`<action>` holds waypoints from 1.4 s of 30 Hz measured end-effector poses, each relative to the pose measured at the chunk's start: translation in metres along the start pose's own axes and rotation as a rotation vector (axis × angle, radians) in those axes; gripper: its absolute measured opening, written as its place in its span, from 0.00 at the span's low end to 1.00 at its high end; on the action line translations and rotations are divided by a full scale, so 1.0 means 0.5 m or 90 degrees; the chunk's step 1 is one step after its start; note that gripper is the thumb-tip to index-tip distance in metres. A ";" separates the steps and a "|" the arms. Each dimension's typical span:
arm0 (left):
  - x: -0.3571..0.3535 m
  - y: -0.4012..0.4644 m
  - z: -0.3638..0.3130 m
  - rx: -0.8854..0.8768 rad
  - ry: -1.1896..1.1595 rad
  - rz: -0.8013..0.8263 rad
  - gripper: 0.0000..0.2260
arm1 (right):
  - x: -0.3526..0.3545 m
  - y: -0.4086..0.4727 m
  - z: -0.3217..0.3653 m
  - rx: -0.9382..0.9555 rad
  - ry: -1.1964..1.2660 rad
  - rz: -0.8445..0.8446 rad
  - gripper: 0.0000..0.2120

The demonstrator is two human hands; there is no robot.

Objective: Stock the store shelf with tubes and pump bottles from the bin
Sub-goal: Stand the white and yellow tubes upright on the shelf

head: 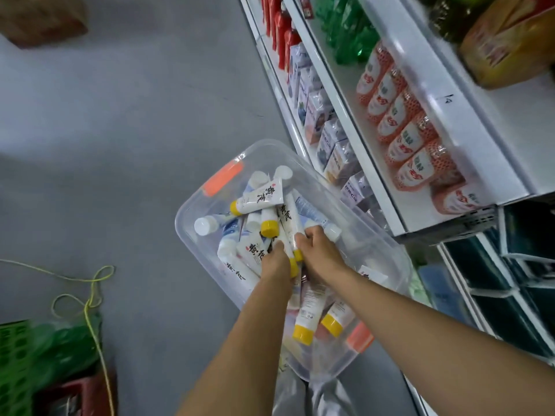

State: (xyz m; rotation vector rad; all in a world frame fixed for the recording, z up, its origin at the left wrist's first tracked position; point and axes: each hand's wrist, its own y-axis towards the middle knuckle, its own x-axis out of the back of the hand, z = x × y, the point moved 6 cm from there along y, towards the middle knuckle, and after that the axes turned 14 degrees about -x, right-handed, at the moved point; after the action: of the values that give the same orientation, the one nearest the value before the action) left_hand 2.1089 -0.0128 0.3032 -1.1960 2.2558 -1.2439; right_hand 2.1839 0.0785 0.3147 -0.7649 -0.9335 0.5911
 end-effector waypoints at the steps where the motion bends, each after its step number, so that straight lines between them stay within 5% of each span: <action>1: 0.000 0.003 0.000 0.009 -0.007 0.001 0.15 | -0.003 0.003 0.000 -0.009 0.020 0.007 0.16; 10: -0.002 -0.018 0.004 0.055 -0.096 0.072 0.11 | 0.030 -0.006 -0.011 -0.045 0.093 0.056 0.12; 20: -0.004 -0.168 -0.067 -0.044 -0.104 0.182 0.13 | 0.130 -0.157 -0.041 -0.106 0.357 0.170 0.09; 26: 0.011 -0.269 -0.117 -0.093 -0.146 0.281 0.13 | 0.169 -0.256 -0.042 -0.025 0.396 0.284 0.09; 34: 0.002 -0.397 -0.185 -0.230 -0.094 0.417 0.18 | 0.252 -0.407 -0.027 0.088 0.360 0.226 0.26; 42: -0.073 -0.542 -0.235 -0.340 -0.003 0.522 0.17 | 0.371 -0.554 -0.073 0.223 0.395 0.075 0.23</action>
State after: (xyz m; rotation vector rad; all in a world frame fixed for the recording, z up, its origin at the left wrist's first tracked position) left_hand 2.2033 0.0056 0.5850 -0.2738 2.7078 -0.3386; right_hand 2.3376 0.0372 0.6098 -0.6304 -0.2059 0.5520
